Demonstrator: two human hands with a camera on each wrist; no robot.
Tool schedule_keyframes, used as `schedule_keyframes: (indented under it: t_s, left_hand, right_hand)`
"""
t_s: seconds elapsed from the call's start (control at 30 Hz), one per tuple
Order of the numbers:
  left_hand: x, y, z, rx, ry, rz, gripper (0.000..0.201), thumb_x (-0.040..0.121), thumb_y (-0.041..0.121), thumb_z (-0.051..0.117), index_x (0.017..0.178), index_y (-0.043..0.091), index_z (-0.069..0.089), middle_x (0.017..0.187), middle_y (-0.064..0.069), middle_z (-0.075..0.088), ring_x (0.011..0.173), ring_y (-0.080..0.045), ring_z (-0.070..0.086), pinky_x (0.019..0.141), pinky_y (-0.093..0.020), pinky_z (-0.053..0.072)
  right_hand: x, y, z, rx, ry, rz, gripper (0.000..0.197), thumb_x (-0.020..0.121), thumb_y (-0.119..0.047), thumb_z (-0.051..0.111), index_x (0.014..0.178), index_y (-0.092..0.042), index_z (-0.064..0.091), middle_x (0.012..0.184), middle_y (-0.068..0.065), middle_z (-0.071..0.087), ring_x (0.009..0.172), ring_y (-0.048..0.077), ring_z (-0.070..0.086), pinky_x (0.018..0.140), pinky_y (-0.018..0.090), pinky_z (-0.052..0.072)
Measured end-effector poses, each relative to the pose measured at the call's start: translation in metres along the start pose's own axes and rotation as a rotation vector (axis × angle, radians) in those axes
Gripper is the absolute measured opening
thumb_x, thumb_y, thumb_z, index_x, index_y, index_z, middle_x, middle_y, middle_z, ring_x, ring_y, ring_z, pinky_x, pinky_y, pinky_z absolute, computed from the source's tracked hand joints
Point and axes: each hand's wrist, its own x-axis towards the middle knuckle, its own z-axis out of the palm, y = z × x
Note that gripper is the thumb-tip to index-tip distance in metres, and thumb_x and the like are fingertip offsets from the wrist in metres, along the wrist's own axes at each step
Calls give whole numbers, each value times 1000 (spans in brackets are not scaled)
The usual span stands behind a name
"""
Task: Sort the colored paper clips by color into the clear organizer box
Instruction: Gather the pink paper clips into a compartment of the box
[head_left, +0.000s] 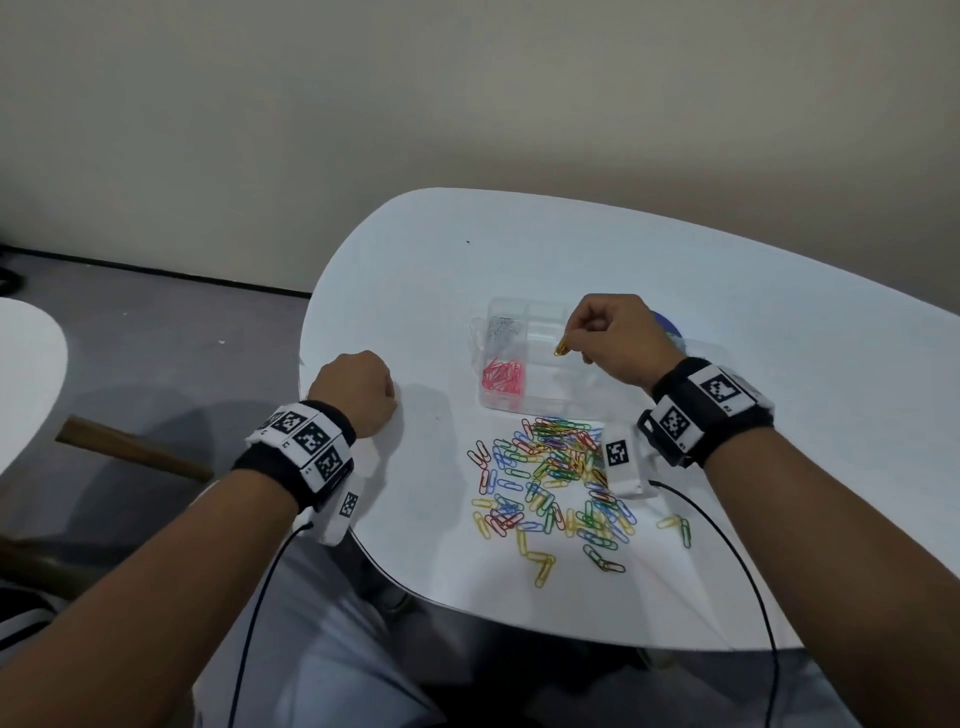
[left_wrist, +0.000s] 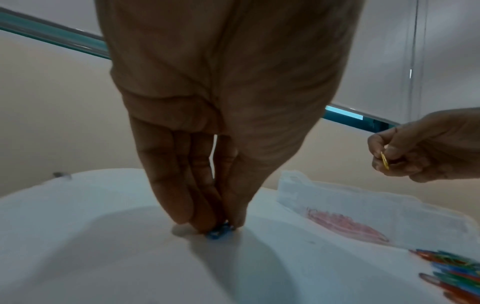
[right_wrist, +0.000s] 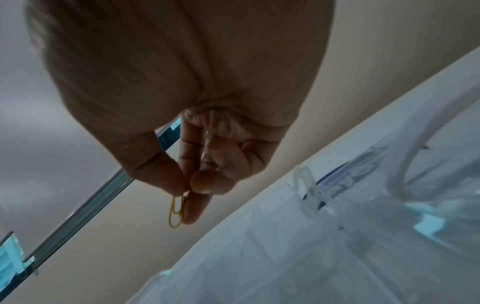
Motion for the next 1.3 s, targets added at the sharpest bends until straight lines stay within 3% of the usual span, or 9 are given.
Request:
schedule_keyframes:
  t_s: [0.13,0.27,0.43,0.6,0.7,0.83,0.97,1.13,1.3]
  left_hand:
    - [-10,9,2,-44,-30,28,6,78,14,71,82,14,75,88,-1,72,89,-23,65,80,-30,54]
    - [-16,17,2,-47,-47,29,9,79,11,69,82,18,74,92,0,72,92,-21,65,78,-28,53]
    - [-21,25,-2,-45,-85,7,6,71,18,76,73,20,71,82,1,71,83,-19,66,71,-27,54]
    - [-22,24,-4,-95,-164,-5,3,71,16,77,72,15,74,78,-1,73,77,-16,68,68,-26,56]
    - [-20,25,-4,-84,-184,-4,3,71,14,75,68,13,74,71,-1,73,71,-14,67,61,-23,53]
    - [-19,27,-6,-58,-216,-2,6,72,16,75,71,10,76,74,-5,74,72,-18,67,66,-28,55]
    - [-20,37,-9,-40,-215,22,12,75,17,73,73,5,73,74,-7,71,71,-20,64,62,-26,50]
    - [-15,76,-22,-416,-51,130,12,81,12,73,69,14,71,70,-1,71,63,-11,63,65,-25,51]
    - [-4,106,-17,-581,-8,149,13,79,12,74,67,17,71,70,0,70,73,-16,66,72,-29,56]
  right_hand:
    - [-4,8,-5,-67,100,8,8,81,0,63,76,-4,67,72,7,72,54,11,56,57,26,45]
    - [16,2,-9,-101,211,-4,12,80,-5,64,69,-10,66,65,2,64,65,18,58,65,30,50]
    - [38,-10,-5,-223,212,8,8,83,-14,65,86,-17,71,83,0,65,85,21,65,81,32,55]
    - [19,-3,-16,-183,261,-12,4,84,-17,67,85,-15,70,70,-5,61,71,17,61,73,30,53]
    - [1,10,-26,-166,285,-12,6,84,-14,66,83,-12,71,62,-7,62,59,5,57,66,24,47]
    - [-15,28,-34,-143,325,1,7,84,-13,66,79,-14,70,70,-4,63,65,8,56,66,23,44]
    - [-27,34,-36,-92,360,14,5,85,-13,68,83,-12,72,79,4,68,67,10,57,65,21,45]
    - [-47,38,-27,-57,334,-1,5,86,-17,70,84,-13,72,78,3,68,67,8,57,69,24,48]
    - [-72,40,-6,-75,200,7,3,86,-17,72,84,-17,73,82,2,71,69,7,61,70,21,50]
